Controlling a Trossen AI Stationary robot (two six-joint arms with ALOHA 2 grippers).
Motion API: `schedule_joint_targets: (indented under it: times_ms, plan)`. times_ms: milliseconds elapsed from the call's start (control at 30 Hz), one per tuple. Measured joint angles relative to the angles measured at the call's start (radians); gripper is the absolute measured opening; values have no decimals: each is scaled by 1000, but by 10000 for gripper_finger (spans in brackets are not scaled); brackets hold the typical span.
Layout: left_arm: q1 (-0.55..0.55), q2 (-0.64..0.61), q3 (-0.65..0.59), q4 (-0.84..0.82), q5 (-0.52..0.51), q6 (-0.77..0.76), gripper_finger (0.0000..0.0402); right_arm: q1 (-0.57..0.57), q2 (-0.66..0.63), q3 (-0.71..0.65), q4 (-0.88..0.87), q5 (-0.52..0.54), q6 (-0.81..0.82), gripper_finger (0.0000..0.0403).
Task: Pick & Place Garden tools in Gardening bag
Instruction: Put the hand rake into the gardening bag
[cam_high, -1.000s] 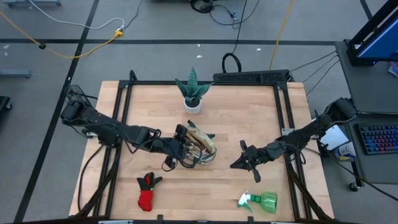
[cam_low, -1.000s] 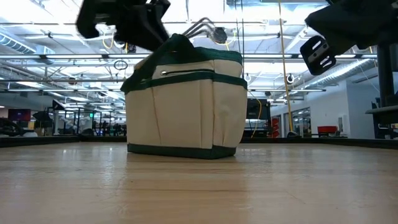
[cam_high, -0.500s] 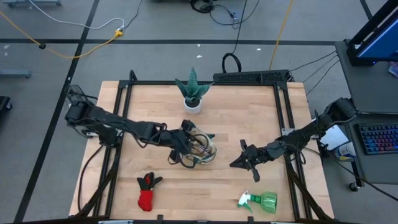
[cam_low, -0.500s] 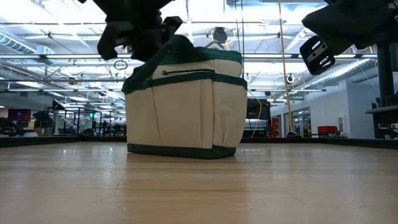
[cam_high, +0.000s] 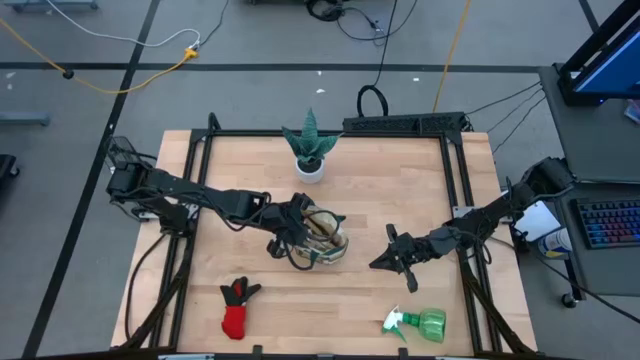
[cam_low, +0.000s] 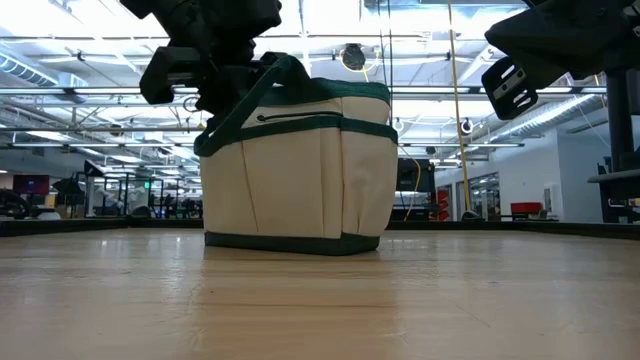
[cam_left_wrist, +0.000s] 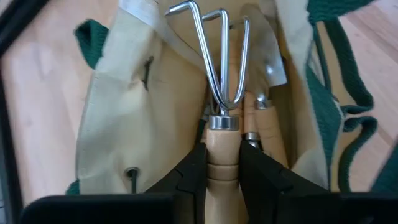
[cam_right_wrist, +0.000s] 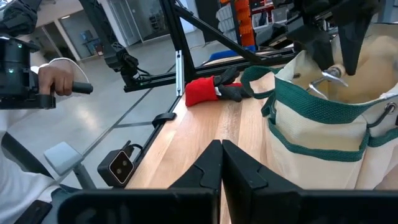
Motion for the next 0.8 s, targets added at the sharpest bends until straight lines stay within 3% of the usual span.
schedule_joint_targets:
  times_ms: [433,800]
  plan:
    - [64,3,-1,-8,96,-12,80,0,0,0,0,0,0,0]
    - [67,114,-2,25,99,3,84,0,0,0,1,-3,0,0]
